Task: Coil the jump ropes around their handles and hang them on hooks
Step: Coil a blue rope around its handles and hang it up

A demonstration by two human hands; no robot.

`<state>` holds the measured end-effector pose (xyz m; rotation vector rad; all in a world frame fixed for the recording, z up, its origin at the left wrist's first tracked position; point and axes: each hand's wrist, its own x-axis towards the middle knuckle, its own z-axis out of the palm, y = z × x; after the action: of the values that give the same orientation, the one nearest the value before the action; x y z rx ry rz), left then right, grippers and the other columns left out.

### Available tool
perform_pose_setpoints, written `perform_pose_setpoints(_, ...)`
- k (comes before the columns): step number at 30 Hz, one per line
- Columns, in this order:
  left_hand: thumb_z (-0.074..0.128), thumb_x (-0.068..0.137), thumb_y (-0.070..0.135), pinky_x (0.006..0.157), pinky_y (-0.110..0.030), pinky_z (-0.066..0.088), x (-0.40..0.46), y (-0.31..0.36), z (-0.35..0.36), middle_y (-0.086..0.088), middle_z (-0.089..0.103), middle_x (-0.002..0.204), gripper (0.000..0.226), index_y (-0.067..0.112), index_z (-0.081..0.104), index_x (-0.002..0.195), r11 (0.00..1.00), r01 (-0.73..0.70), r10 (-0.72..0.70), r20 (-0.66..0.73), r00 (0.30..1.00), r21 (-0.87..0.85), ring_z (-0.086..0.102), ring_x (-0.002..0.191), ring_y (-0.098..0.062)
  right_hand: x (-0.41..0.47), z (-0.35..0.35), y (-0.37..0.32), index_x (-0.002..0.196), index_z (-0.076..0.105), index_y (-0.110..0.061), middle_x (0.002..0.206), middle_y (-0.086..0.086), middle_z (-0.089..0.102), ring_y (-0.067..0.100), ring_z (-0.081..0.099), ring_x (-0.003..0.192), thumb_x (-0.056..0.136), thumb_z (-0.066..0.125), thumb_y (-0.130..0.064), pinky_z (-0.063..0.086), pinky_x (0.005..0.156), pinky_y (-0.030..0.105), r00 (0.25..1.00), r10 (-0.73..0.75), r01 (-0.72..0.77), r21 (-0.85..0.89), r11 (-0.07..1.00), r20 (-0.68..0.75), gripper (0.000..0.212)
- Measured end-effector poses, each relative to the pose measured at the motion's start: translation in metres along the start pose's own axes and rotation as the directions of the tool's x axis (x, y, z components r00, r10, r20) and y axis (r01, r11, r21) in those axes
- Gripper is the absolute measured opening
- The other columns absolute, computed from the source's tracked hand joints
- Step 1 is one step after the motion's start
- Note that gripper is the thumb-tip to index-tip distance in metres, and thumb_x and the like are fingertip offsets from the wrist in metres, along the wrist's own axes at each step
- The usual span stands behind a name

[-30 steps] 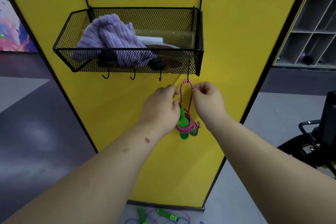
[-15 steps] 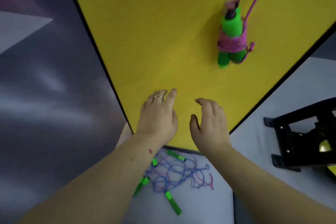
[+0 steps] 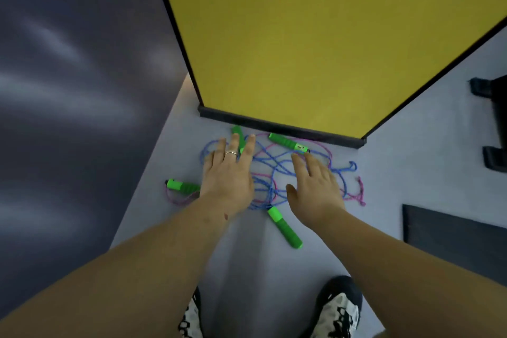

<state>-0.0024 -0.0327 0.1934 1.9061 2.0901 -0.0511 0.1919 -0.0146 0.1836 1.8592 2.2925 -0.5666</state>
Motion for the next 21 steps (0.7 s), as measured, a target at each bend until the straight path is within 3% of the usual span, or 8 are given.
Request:
perform_pose_setpoints(4,0.053,0.096,0.035,0.127,-0.051,0.014,0.016,-0.017,0.084,-0.007,0.002,0.174,0.090,0.031,-0.006,0.164,0.999,-0.013,0.011,0.069,0.998,0.038,0.003,0.159,-0.036,0.021,0.079,0.018,0.161,0.011,-0.026,0.170,0.010,0.009,0.033,0.014,0.155,0.100,0.044,-0.043,0.017,0.124,0.048,0.998,0.001,0.002,-0.047,0.999,0.067,0.071)
perform_pose_setpoints(8,0.050,0.098,0.032,0.126,-0.053,0.016,0.026,-0.033,0.148,-0.008,0.005,0.174,0.085,0.032,-0.004,0.164,0.998,-0.015,0.007,0.142,0.990,0.053,0.004,0.160,-0.036,0.033,0.142,0.033,0.155,0.028,-0.032,0.165,0.013,0.021,0.036,0.027,0.149,0.096,0.050,-0.040,0.025,0.119,0.047,0.978,0.006,0.019,-0.117,0.993,0.207,0.063)
perform_pose_setpoints(11,0.052,0.098,0.031,0.127,-0.054,0.015,0.039,-0.045,0.181,-0.008,0.005,0.174,0.087,0.032,-0.003,0.164,0.996,-0.018,-0.002,0.225,0.974,0.088,0.004,0.160,-0.036,0.041,0.182,0.038,0.144,0.045,-0.036,0.144,0.012,0.042,0.037,0.044,0.134,0.094,0.051,-0.035,0.038,0.110,0.046,0.894,0.016,0.048,-0.131,0.990,0.449,0.051)
perform_pose_setpoints(14,0.052,0.097,0.027,0.127,-0.051,0.013,0.052,-0.051,0.206,-0.008,0.003,0.174,0.087,0.032,-0.004,0.164,0.993,-0.041,0.002,0.318,0.948,0.115,0.003,0.160,-0.036,0.043,0.218,0.040,0.139,0.052,-0.035,0.136,0.010,0.044,0.035,0.050,0.125,0.092,0.051,-0.030,0.044,0.105,0.045,0.789,0.016,0.075,-0.122,0.990,0.615,0.047)
perform_pose_setpoints(17,0.055,0.093,0.020,0.126,-0.050,0.014,0.055,-0.052,0.223,-0.007,0.005,0.174,0.092,0.035,-0.002,0.164,0.989,-0.079,0.027,0.373,0.927,0.126,0.004,0.160,-0.035,0.048,0.232,0.042,0.135,0.053,-0.032,0.129,0.008,0.042,0.035,0.052,0.117,0.088,0.056,-0.022,0.048,0.096,0.043,0.796,0.042,0.052,-0.137,0.989,0.604,0.048)
perform_pose_setpoints(21,0.060,0.090,0.014,0.126,-0.049,0.014,0.052,-0.039,0.215,-0.006,0.004,0.174,0.099,0.037,-0.001,0.164,0.985,-0.158,0.114,0.433,0.894,0.067,0.005,0.160,-0.033,0.049,0.209,0.038,0.116,0.053,-0.029,0.117,0.008,0.044,0.035,0.056,0.092,0.088,0.053,-0.012,0.049,0.078,0.039,0.852,-0.026,0.052,-0.036,0.998,0.523,0.034)
